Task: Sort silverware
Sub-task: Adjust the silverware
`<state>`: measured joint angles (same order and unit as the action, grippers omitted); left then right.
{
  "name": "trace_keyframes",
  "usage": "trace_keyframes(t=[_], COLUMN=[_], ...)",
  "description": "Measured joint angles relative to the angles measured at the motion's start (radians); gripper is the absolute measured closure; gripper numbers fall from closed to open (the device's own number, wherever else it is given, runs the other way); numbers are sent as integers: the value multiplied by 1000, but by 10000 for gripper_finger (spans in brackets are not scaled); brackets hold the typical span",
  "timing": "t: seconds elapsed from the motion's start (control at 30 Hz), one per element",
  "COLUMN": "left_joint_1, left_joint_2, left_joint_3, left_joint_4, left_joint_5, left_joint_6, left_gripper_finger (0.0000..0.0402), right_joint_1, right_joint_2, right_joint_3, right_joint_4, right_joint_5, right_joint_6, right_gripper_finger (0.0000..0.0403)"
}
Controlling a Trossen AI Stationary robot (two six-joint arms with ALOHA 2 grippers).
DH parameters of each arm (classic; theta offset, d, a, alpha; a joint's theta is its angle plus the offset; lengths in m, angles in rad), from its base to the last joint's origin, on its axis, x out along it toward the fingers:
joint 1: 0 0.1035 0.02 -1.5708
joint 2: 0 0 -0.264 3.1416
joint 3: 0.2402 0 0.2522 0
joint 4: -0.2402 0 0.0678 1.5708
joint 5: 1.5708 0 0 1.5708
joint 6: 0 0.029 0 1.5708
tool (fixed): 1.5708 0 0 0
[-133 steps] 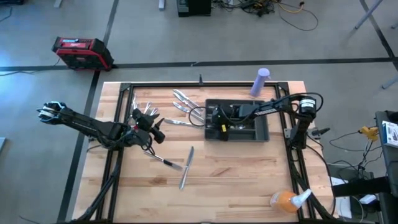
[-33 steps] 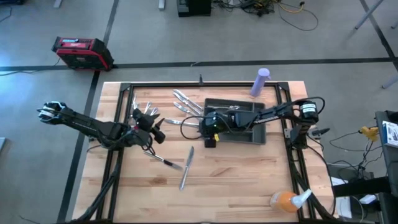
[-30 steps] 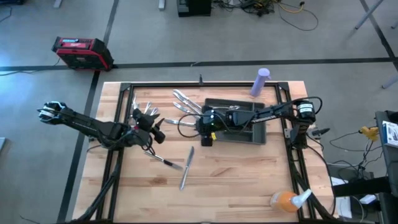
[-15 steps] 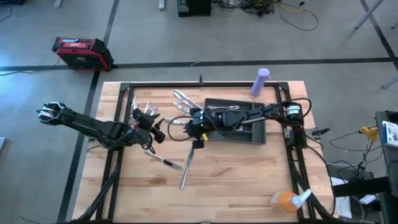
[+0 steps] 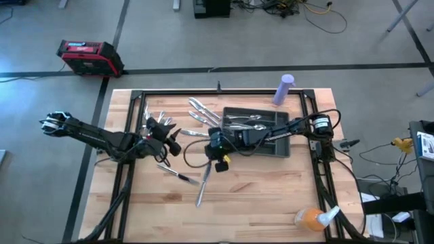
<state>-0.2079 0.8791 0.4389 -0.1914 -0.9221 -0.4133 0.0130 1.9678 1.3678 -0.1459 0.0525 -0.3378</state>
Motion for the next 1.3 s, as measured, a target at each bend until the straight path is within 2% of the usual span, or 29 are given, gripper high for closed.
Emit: trace_keyframes(t=[0.17,0.27,0.33,0.43,0.53,0.6,0.73,0.87,1.03,1.13,1.23,1.3], left_joint_1=[-3,-3,-3,13,62,125,293,464,613,678,725,758], left_joint_2=[0,0,0,6,24,45,116,226,380,462,538,577], left_joint_3=[12,13,14,44,129,197,304,355,402,434,436,438], left_joint_4=[-15,-11,-23,-115,-307,-447,-641,-733,-813,-855,-886,-886], left_joint_5=[260,382,426,403,260,220,291,376,390,403,418,418], left_joint_6=[154,153,108,73,-45,-139,-288,-272,-196,-194,-194,-190], left_gripper_finger=[284,284,284,284,284,284,284,284,292,327,382,394], right_joint_1=[31,51,60,67,65,65,67,80,115,136,154,160], right_joint_2=[-29,-65,-91,-129,-157,-171,-180,-181,-181,-181,-181,-181], right_joint_3=[-11,-45,-74,-126,-178,-212,-263,-307,-354,-376,-383,-384], right_joint_4=[-13,-18,-24,-28,-22,-20,36,78,74,69,74,73], right_joint_5=[9,57,92,131,137,144,158,159,208,264,291,292], right_joint_6=[26,48,63,102,149,178,219,263,320,338,350,351], right_gripper_finger=[402,402,403,403,403,403,403,403,403,403,403,403])
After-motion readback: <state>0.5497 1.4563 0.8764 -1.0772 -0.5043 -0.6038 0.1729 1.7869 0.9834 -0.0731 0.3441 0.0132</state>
